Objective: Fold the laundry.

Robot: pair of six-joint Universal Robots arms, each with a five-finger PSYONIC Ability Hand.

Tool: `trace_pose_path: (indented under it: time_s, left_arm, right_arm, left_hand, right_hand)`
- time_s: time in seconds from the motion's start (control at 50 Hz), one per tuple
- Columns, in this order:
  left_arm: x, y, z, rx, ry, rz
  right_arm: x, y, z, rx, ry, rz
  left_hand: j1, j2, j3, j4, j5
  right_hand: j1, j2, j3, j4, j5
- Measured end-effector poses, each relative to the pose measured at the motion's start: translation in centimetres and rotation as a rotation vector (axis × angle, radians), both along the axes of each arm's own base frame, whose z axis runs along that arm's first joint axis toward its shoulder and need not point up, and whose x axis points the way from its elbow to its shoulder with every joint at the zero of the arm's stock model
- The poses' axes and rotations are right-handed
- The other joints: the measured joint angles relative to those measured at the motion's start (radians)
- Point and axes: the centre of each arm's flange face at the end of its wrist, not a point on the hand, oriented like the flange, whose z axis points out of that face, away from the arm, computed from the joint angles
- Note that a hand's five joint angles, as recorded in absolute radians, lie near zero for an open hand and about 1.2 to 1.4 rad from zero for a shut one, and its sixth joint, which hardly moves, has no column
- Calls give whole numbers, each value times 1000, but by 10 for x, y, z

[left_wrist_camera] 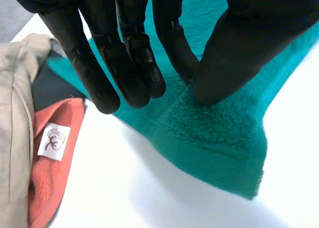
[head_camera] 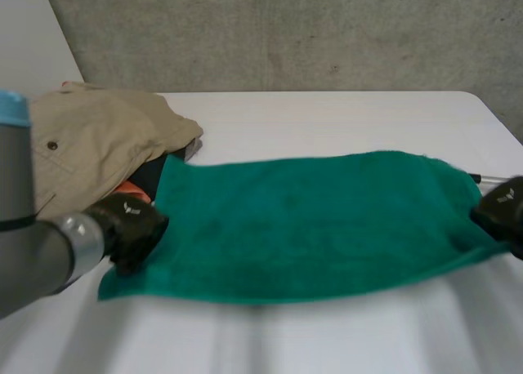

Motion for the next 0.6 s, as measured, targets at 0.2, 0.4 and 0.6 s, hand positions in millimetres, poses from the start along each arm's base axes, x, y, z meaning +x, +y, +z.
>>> trace_pose_path:
  time_s: [0.2, 0.4, 0.6]
  left_arm:
    - [1, 8, -3, -42, -81, -92]
    - [-40, -77, -12, -256, 53, -47]
    - [-70, -136, -26, -358, 124, 45]
  right_arm:
    - [-5, 21, -1, 36, 35, 64]
    - [6, -49, -14, -116, -182, -40]
    - [43, -100, -23, -343, -293, -48]
  left_hand:
    - [0, 0, 0, 0, 0]
    - [0, 0, 0, 0, 0]
    - [0, 0, 0, 0, 0]
  right_hand:
    - [0, 0, 0, 0, 0]
    - [0, 0, 0, 0, 0]
    - [0, 0, 0, 0, 0]
